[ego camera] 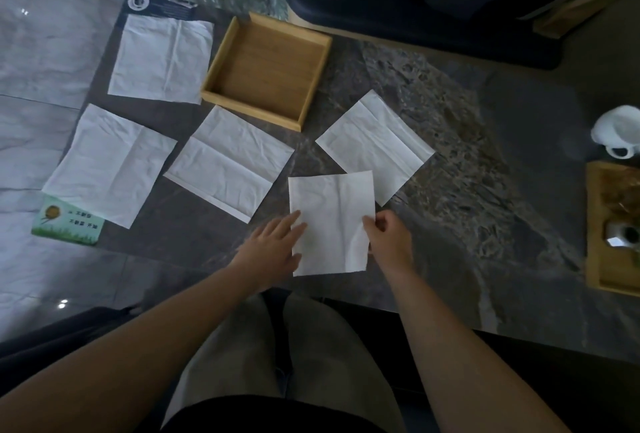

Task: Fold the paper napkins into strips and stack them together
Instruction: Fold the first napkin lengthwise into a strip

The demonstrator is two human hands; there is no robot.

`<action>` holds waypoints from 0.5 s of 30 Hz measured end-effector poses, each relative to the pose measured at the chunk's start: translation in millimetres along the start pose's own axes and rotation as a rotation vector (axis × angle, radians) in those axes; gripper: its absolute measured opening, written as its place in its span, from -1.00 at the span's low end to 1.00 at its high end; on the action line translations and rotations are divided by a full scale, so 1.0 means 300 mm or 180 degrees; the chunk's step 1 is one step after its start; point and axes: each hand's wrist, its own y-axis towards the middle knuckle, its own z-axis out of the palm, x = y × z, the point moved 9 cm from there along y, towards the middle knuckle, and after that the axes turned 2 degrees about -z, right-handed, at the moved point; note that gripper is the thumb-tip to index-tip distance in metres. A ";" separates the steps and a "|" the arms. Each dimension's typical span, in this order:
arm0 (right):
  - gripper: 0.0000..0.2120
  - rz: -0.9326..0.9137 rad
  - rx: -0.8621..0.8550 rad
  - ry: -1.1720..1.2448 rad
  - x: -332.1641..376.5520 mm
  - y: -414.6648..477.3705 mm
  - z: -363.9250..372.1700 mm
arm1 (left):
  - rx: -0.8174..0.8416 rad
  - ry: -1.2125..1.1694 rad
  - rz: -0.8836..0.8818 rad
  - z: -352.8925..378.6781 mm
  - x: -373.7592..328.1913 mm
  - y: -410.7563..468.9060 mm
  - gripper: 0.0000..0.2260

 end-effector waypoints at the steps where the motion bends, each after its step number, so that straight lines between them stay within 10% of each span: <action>1: -0.81 0.0015 0.0038 -0.0002 -0.003 -0.002 -0.001 | 0.0002 0.0102 0.0071 0.019 -0.004 -0.010 -0.40; 15: -0.78 -0.0521 0.0621 -0.0233 0.103 -0.052 0.014 | 0.0142 0.0473 0.0227 0.057 0.003 -0.006 -0.36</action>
